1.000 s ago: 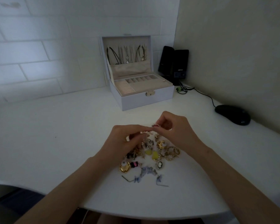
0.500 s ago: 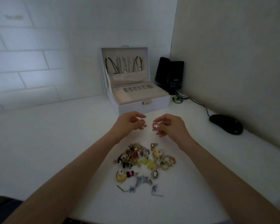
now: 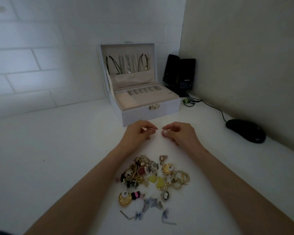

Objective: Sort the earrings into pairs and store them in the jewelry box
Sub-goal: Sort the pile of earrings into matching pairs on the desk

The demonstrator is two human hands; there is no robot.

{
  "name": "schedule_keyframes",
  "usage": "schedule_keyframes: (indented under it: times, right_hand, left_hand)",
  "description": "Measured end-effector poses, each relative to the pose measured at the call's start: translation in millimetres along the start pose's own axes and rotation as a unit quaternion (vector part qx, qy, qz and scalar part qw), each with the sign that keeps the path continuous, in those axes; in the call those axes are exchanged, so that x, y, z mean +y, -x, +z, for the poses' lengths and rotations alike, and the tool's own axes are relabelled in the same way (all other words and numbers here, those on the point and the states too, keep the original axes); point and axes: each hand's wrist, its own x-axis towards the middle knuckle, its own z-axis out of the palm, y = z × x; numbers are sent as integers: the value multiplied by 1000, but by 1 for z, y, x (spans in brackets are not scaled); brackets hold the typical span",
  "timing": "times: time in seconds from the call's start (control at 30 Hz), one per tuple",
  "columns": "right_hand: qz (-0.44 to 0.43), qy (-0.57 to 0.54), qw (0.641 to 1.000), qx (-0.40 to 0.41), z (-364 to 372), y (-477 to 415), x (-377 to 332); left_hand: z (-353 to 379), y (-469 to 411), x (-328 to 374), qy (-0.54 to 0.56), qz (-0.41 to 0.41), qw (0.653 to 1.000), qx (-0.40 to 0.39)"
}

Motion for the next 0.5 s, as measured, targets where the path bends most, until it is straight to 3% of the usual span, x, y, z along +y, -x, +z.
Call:
schedule_keyframes:
  times: [0.17,0.5]
  right_hand:
    - [-11,32,999,19,0,-3,4]
    - [-44,69,997,14,2,-7,10]
  left_hand:
    - [-2,-5,-4,-66,23,996,-52]
    - [11,-8,-6,-67,0,998,-8]
